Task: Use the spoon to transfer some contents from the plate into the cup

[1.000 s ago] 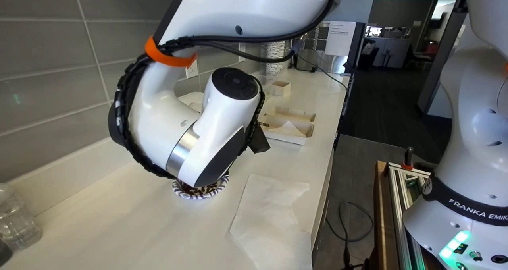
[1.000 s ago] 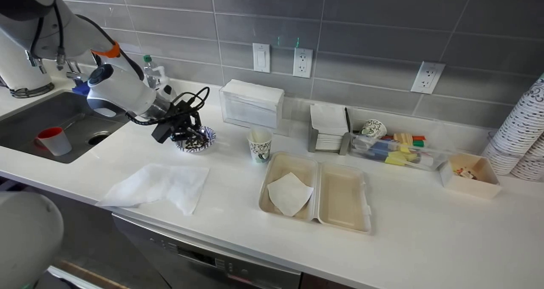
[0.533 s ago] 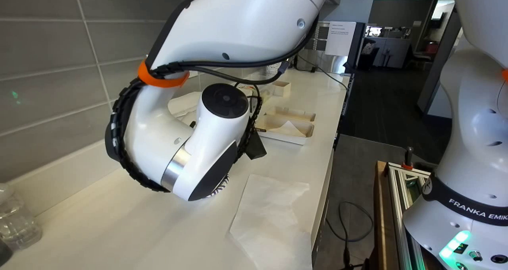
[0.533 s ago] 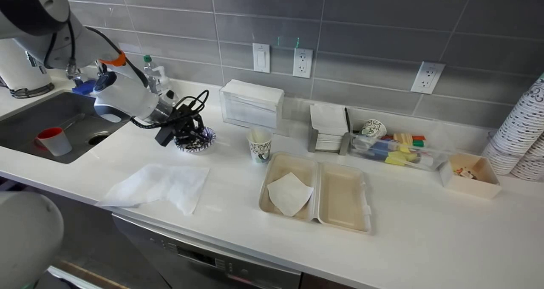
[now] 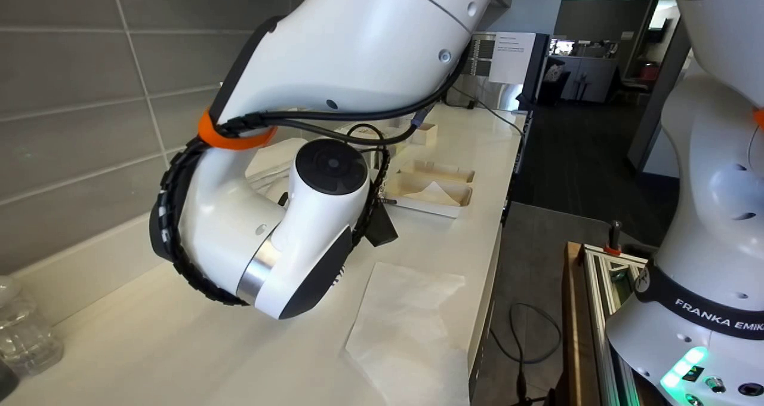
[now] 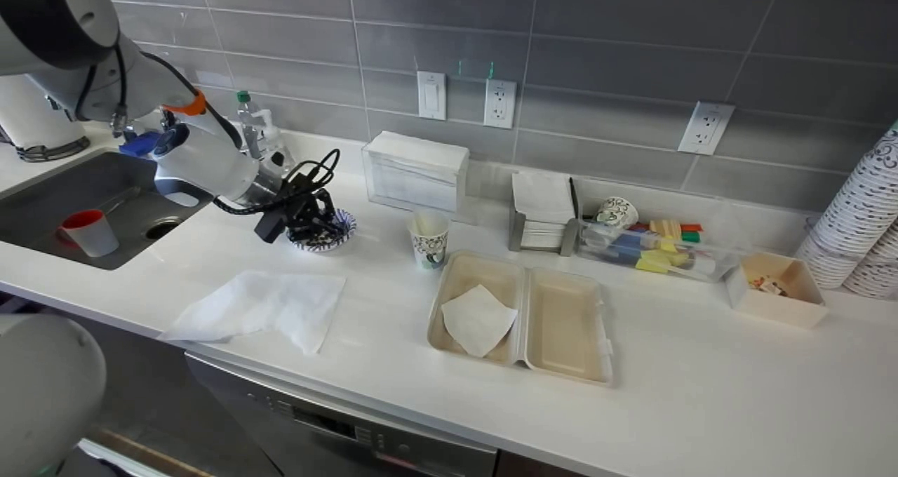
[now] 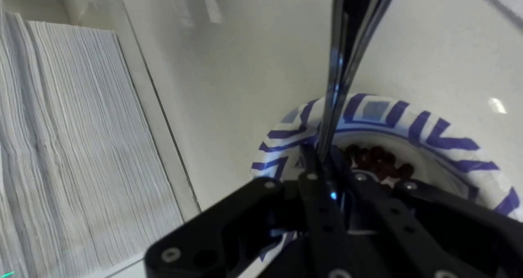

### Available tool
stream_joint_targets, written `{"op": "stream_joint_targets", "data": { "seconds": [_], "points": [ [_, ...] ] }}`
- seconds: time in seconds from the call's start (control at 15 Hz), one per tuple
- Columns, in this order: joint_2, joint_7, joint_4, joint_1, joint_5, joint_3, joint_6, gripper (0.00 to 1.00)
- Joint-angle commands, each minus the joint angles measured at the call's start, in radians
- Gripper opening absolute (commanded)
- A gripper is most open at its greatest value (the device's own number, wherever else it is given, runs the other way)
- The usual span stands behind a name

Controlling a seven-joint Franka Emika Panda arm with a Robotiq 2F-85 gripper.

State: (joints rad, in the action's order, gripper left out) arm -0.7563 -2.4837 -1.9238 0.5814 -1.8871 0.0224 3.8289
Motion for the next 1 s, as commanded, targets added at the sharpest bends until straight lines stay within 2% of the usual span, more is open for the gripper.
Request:
{"op": "stream_joint_targets", "data": {
  "seconds": [0.0,0.53,0.93],
  "points": [
    [-0.021,-0.038,0.018,0.01,-0.004,-0.009,0.036,0.02],
    [0.003,-0.096,0.004,0.007,-0.021,-0.05,0.032,0.02],
    [0.035,-0.159,-0.006,-0.025,-0.07,-0.092,0.024,0.02]
  ]
}}
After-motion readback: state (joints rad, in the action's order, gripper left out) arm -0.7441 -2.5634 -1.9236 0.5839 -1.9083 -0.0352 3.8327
